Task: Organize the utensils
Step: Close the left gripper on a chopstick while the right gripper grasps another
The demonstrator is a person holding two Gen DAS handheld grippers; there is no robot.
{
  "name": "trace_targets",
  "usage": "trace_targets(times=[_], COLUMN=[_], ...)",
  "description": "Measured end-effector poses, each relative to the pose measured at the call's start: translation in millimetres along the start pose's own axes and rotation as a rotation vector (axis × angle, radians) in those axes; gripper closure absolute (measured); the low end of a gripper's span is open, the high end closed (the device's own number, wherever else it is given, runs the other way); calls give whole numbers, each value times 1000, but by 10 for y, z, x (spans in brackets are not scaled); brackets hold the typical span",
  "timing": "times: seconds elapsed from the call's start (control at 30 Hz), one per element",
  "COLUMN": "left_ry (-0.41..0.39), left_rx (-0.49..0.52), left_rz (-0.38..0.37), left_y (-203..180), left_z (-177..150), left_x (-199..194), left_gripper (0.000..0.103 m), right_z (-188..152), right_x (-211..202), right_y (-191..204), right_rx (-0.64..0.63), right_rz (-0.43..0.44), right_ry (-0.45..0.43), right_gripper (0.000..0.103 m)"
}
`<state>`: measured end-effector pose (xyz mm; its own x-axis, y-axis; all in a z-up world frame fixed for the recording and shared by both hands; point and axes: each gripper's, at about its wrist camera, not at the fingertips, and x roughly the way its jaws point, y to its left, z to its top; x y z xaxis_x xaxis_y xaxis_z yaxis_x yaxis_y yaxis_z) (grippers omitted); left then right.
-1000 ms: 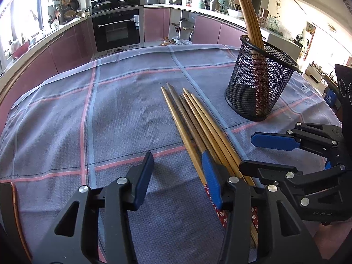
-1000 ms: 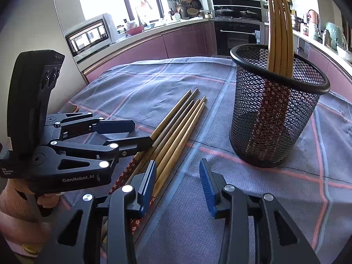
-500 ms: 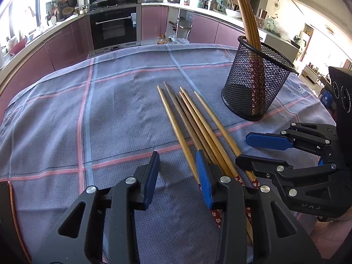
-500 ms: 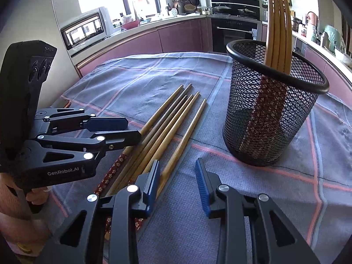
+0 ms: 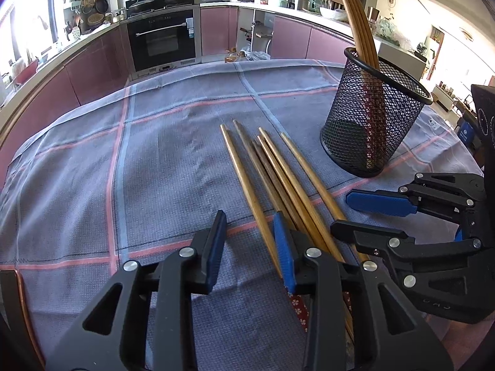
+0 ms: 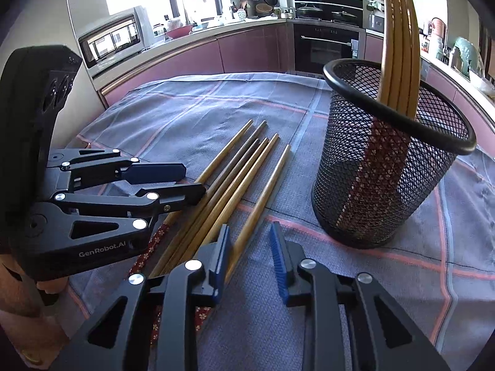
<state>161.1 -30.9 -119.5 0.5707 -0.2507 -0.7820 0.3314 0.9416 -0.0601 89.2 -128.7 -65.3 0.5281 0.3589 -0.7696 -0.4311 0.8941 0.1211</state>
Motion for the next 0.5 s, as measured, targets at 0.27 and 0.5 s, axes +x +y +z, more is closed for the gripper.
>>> trace_targets(times=[0.27,0.5], left_ry=[-4,-26], left_rx=[-50,-85], left_rz=[-29,-55], left_y=[3,49], left_z=[-61,-154], left_x=[-49,-208], left_gripper=[93,95], right_z=[-70,-122], right_x=[-64,-198], right_y=[-163,-229], right_rx=[96,126], right_rz=[55,100], right_ry=[-14,-48], right_gripper=[96,97])
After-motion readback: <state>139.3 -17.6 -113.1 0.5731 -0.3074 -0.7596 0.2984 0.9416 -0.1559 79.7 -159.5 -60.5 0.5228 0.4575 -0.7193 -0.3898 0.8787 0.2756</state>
